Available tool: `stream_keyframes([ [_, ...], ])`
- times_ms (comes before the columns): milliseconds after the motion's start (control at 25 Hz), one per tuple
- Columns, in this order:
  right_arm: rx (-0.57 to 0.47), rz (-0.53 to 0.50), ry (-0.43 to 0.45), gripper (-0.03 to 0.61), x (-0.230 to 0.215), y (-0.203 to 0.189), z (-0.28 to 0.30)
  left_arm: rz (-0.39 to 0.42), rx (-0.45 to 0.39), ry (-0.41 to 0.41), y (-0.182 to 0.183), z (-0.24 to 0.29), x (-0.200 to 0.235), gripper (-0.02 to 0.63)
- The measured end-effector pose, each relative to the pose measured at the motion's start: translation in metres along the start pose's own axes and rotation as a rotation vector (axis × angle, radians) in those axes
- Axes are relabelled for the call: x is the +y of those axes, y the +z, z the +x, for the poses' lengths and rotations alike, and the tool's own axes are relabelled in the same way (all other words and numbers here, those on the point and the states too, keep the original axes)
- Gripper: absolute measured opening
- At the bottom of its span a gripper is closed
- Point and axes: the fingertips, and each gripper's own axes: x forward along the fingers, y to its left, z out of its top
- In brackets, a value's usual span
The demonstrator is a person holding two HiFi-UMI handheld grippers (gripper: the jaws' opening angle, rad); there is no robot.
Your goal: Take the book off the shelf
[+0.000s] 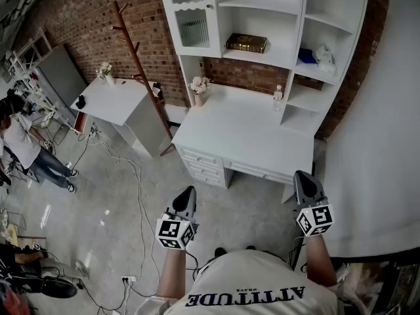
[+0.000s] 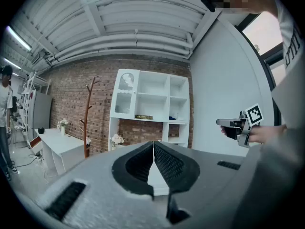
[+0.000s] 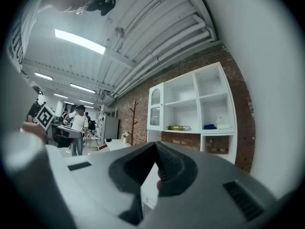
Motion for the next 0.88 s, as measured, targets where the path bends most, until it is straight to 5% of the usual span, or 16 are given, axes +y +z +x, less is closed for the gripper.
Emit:
stream_keyframes([
  [880,-0.005,0.014,-0.029,0.029,0.01,0.007,-0.011,-0.011,0.0,-0.033,-0.002,-0.009,0.001,0.026],
])
